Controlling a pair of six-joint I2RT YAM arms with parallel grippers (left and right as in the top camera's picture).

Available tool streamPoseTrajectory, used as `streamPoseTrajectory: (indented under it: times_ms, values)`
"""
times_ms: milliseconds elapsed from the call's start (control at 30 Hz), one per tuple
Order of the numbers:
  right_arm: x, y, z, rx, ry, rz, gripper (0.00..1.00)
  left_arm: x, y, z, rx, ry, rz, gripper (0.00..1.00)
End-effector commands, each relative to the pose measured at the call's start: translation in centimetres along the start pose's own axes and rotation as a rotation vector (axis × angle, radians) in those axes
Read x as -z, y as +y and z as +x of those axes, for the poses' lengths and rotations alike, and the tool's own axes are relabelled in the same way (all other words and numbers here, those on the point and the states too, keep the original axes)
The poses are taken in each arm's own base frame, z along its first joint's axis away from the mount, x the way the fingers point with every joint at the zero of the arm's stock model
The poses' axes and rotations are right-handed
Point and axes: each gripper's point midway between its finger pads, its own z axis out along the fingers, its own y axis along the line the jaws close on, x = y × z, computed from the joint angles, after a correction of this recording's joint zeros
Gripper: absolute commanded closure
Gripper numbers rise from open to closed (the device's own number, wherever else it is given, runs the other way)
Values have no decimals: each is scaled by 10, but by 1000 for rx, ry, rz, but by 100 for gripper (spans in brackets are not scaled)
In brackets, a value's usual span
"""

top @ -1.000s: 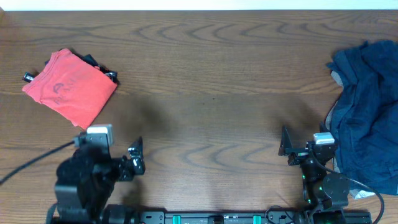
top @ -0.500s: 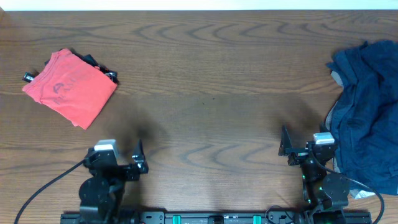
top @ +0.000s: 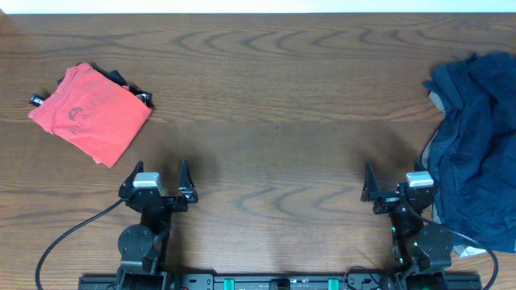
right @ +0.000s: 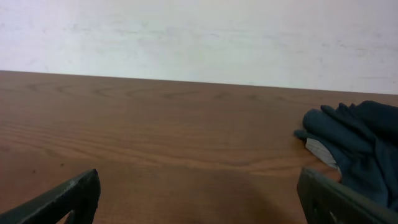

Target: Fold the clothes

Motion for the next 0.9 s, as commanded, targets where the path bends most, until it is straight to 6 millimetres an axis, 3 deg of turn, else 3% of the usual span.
streamPoseTrajectory:
  times_ms: [0,67,867]
  values:
    - [0,-1,1,14,-1,1,1,0,2,8,-47,28,-8,2]
    - [0,-1,1,14,-1,0,1,1,3,22,-51,85,-9,2]
    - [0,-1,1,14,-1,0,1,1,3,21,-51,82,-9,2]
